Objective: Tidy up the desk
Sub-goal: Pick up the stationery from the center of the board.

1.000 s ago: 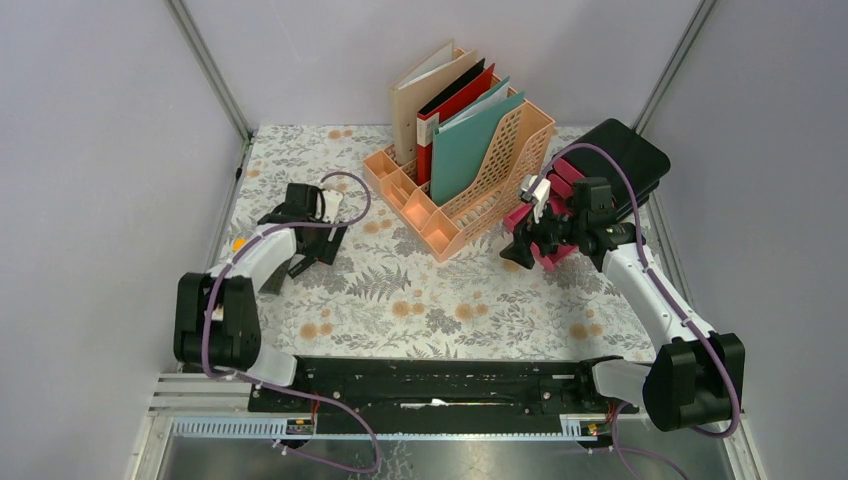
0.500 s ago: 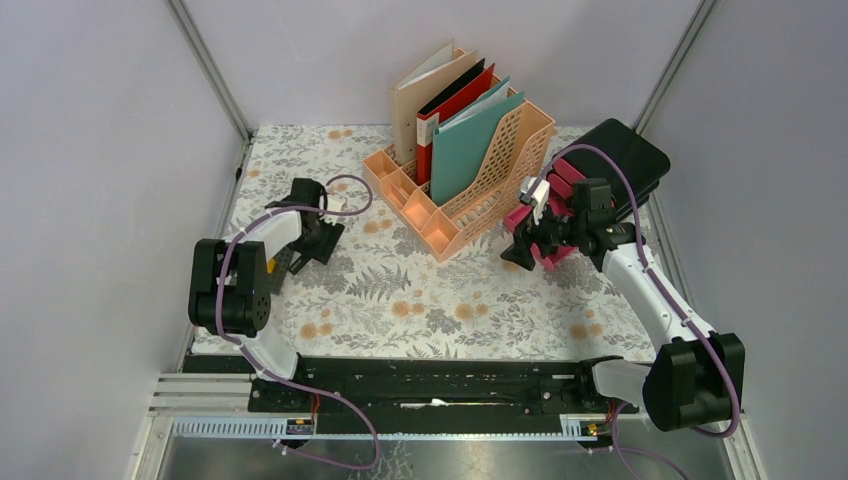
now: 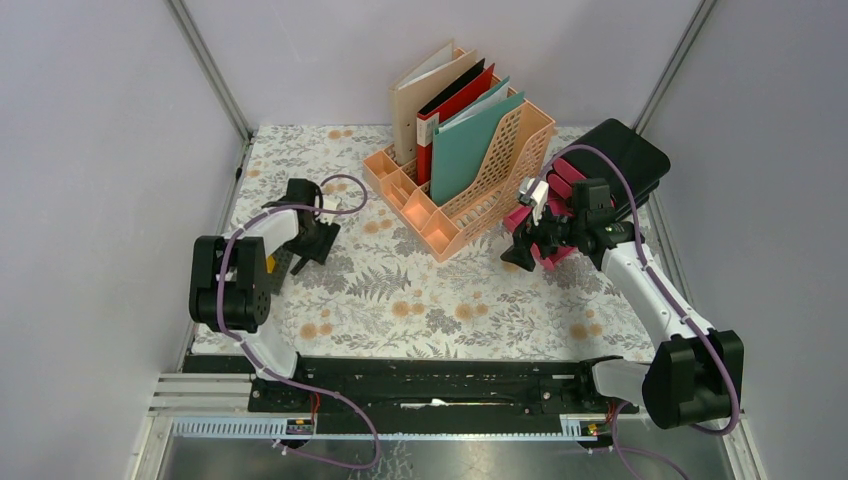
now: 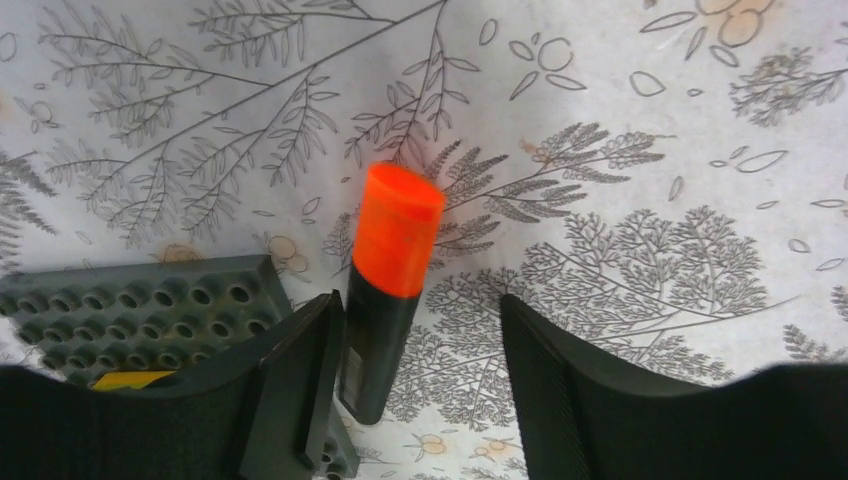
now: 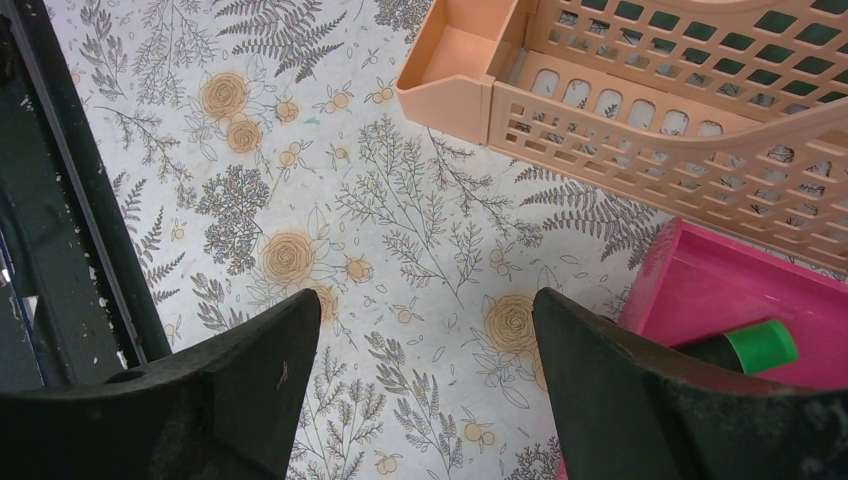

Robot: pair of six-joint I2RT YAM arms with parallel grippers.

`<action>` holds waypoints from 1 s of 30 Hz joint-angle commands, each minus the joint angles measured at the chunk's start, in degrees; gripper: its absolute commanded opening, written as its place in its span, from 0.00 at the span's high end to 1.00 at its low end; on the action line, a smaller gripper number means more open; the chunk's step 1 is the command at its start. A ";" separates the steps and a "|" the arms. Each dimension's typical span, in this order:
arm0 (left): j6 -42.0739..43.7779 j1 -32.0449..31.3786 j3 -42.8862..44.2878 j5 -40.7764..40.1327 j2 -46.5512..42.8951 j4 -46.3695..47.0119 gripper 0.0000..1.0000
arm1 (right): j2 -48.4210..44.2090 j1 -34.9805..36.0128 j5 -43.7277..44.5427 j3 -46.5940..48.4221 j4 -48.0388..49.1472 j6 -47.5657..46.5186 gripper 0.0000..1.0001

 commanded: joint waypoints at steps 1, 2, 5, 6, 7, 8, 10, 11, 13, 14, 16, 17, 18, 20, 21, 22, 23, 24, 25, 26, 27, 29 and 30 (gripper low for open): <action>-0.96 0.67 1.87 1.17 2.78 -0.14 0.40 | -0.06 -0.13 -0.02 2.31 -0.16 -1.01 0.15; -1.08 0.86 2.16 1.17 3.15 -0.67 0.42 | -0.07 -0.12 -0.08 2.31 -0.08 -1.00 0.15; -1.67 0.96 2.39 2.21 3.84 -1.26 0.46 | 0.03 -0.11 -0.12 2.44 -0.32 -1.09 0.15; -1.78 0.96 2.35 2.08 4.01 -1.32 0.48 | -0.09 -0.09 -0.15 2.48 -0.34 -1.13 0.15; -1.90 1.00 2.44 2.12 4.14 -1.33 0.50 | -0.23 -0.11 -0.15 2.48 -0.40 -1.12 0.15; -2.14 1.01 2.61 2.23 4.41 -1.37 0.53 | -0.30 -0.12 -0.11 2.48 -0.44 -1.09 0.15; -2.80 1.01 3.55 3.23 4.92 -2.11 0.60 | -0.54 -0.10 -0.18 2.48 -0.42 -1.13 0.15; -3.14 0.97 4.11 3.95 5.14 -2.53 0.64 | -0.58 -0.09 -0.31 2.48 -0.43 -1.09 0.15; -4.08 1.01 5.12 6.32 5.34 -2.87 0.72 | -0.72 -0.11 -0.56 2.48 -0.37 -1.02 0.15; -4.80 0.98 5.62 7.32 5.26 -2.89 0.79 | -0.81 -0.14 -0.81 2.56 -0.36 -0.81 0.15; -6.25 0.94 6.29 9.30 5.16 -2.80 0.90 | -1.35 -0.12 -1.91 2.62 -0.41 -0.28 0.15; -6.97 0.93 6.56 10.40 4.93 -2.68 0.93 | -1.56 -0.11 -2.53 2.65 -0.39 0.07 0.15; -7.82 0.92 6.61 12.34 4.48 -2.31 0.96 | -1.93 -0.09 -3.05 2.66 -0.41 0.32 0.15; -10.11 0.92 6.17 17.76 2.93 -0.54 0.99 | -2.75 -0.09 -4.11 2.58 -0.37 0.65 0.15; -11.44 0.90 5.26 20.67 1.69 0.73 1.00 | -3.15 -0.09 -4.59 2.57 -0.39 0.81 0.15; -13.10 0.92 4.39 22.50 -0.15 2.05 1.00 | -3.56 -0.11 -5.05 2.57 -0.33 0.88 0.15; -14.60 0.92 3.49 24.05 -1.69 3.13 1.00 | -3.94 -0.09 -5.55 2.59 -0.34 0.99 0.15; -16.17 0.92 2.53 24.83 -2.99 4.25 1.00 | -4.31 -0.09 -5.98 2.53 -0.32 1.05 0.15; -17.80 0.92 1.73 25.35 -4.31 5.05 1.00 | -4.74 -0.11 -6.44 2.54 -0.37 1.16 0.15; -19.14 0.90 0.48 26.58 -5.73 6.43 1.00 | -5.29 -0.14 -7.01 2.44 -0.33 1.19 0.15; -21.49 1.00 -1.00 28.38 -7.23 8.14 1.00 | -6.14 -0.10 -7.75 2.25 -0.32 1.04 0.15; -25.82 1.00 -4.38 32.56 -10.64 12.13 1.00 | -8.42 -0.11 -9.94 1.73 0.19 1.11 0.15; -28.40 0.94 -6.08 34.85 -12.27 14.36 1.00 | -9.88 -0.09 -11.09 1.32 0.91 1.45 0.15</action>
